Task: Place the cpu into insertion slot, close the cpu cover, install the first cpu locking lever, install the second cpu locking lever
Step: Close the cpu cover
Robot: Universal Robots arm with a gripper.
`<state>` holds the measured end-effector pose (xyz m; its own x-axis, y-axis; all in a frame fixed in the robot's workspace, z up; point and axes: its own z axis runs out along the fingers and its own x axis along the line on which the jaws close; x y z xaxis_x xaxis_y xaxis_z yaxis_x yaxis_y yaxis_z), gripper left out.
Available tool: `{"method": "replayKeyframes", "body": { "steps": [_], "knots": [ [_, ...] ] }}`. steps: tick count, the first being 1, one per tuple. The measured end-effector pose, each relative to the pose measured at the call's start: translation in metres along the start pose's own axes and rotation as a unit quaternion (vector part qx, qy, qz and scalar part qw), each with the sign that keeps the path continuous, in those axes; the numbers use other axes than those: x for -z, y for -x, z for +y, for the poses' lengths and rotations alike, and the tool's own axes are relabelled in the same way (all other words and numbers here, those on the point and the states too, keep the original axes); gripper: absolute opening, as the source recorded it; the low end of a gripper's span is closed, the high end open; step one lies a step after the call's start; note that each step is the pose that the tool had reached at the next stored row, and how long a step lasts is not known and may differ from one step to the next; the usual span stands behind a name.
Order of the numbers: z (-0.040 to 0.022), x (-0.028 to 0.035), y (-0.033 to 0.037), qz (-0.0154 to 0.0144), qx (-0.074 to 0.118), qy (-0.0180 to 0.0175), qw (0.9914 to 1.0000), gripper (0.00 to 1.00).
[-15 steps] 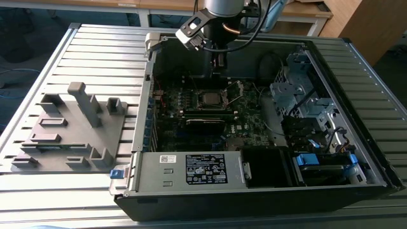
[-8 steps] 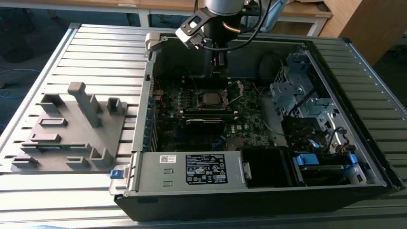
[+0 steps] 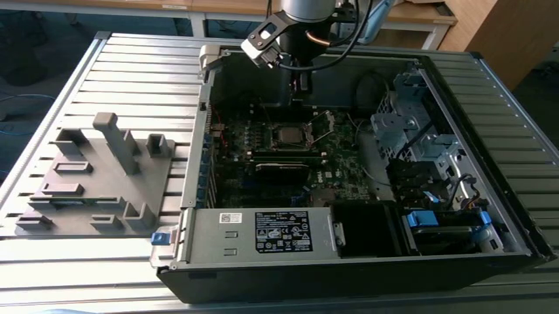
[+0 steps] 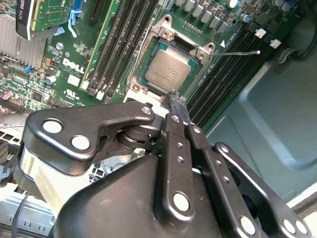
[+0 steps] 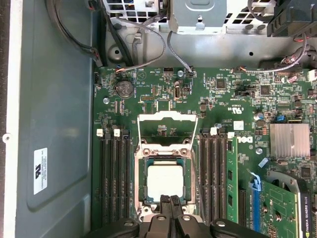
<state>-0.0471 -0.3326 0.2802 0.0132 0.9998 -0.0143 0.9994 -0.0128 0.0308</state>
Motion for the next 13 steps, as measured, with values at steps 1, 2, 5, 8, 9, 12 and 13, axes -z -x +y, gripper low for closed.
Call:
{"method": "replayKeyframes", "body": {
  "steps": [1,2,5,8,9,12,13],
  "knots": [
    [0.0,-0.0002,0.0,0.0001,0.0,0.0,1.0,0.11],
    [0.0,-0.0002,0.0,0.0001,0.0,0.0001,1.0,0.11],
    [0.0,-0.0007,0.0,0.0004,0.0,0.0001,1.0,0.11],
    [-0.0002,-0.0027,-0.0001,0.0005,0.0,0.0001,1.0,0.11],
    [-0.0002,-0.0031,0.0,0.0004,0.0,0.0001,1.0,0.11],
    [-0.0003,-0.0031,0.0,0.0003,0.0,0.0001,1.0,0.11],
    [-0.0003,-0.0032,-0.0001,0.0003,0.0,0.0001,1.0,0.11]
  ]
}}
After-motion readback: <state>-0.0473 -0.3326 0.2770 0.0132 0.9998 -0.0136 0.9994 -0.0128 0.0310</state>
